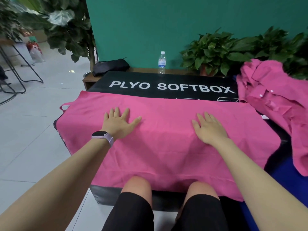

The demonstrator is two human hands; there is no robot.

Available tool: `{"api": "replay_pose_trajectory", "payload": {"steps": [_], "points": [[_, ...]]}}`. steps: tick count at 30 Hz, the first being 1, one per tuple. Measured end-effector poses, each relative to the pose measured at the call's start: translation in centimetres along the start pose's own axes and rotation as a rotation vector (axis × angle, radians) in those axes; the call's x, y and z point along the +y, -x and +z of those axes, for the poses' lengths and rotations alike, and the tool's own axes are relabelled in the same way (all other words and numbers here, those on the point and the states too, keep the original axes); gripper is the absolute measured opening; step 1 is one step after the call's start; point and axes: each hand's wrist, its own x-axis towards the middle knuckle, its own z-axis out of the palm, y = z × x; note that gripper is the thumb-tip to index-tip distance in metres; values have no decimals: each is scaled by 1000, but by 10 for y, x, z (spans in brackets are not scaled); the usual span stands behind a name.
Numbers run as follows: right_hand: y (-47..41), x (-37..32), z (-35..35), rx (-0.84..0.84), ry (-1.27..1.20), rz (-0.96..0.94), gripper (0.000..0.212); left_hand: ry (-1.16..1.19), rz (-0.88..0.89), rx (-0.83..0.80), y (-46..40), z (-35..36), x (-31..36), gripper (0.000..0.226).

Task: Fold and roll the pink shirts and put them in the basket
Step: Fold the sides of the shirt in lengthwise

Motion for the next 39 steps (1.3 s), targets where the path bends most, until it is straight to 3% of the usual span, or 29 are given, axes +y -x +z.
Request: {"api": "replay_pose_trajectory", "payload": {"steps": [8, 39], "points": [[-30, 1, -7, -85, 11, -7, 89, 1, -5, -32, -32, 1, 0, 108], [-244, -12, -7, -98, 5, 32, 85, -73, -9, -39, -254, 12, 12, 112]]}}
